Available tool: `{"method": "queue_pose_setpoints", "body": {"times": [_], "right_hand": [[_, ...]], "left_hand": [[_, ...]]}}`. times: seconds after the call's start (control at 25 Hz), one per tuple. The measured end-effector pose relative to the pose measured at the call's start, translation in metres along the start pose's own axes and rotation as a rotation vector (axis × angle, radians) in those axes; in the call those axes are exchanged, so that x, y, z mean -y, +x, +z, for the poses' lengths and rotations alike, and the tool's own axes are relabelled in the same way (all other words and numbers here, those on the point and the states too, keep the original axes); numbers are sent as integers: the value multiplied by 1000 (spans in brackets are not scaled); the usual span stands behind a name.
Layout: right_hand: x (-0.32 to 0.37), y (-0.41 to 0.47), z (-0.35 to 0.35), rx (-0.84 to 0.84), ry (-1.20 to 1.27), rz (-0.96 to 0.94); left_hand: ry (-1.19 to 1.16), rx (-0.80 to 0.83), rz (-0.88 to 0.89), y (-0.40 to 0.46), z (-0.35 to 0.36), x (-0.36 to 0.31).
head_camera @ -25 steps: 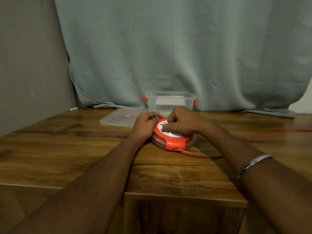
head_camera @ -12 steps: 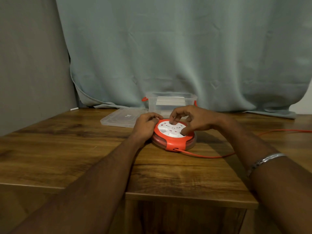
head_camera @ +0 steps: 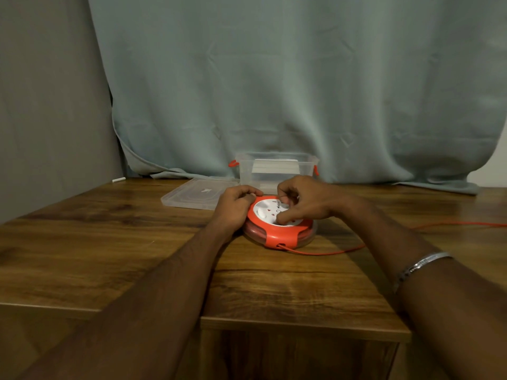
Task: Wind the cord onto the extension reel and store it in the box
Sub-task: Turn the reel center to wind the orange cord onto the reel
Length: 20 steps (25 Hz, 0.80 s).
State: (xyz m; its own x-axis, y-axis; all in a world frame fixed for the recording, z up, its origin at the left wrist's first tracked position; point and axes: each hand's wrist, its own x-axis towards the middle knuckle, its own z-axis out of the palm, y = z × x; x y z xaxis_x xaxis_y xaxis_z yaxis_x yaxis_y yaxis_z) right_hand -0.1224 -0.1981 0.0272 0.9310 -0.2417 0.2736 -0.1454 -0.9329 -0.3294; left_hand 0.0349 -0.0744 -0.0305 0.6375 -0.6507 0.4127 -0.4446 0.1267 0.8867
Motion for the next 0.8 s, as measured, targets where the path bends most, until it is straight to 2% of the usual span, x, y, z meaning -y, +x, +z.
{"method": "queue_pose_setpoints", "body": {"times": [0.8], "right_hand": [[7,3,3,-191,-154,263]], "left_hand": [[96,-73,14,-3,-2,-3]]}}
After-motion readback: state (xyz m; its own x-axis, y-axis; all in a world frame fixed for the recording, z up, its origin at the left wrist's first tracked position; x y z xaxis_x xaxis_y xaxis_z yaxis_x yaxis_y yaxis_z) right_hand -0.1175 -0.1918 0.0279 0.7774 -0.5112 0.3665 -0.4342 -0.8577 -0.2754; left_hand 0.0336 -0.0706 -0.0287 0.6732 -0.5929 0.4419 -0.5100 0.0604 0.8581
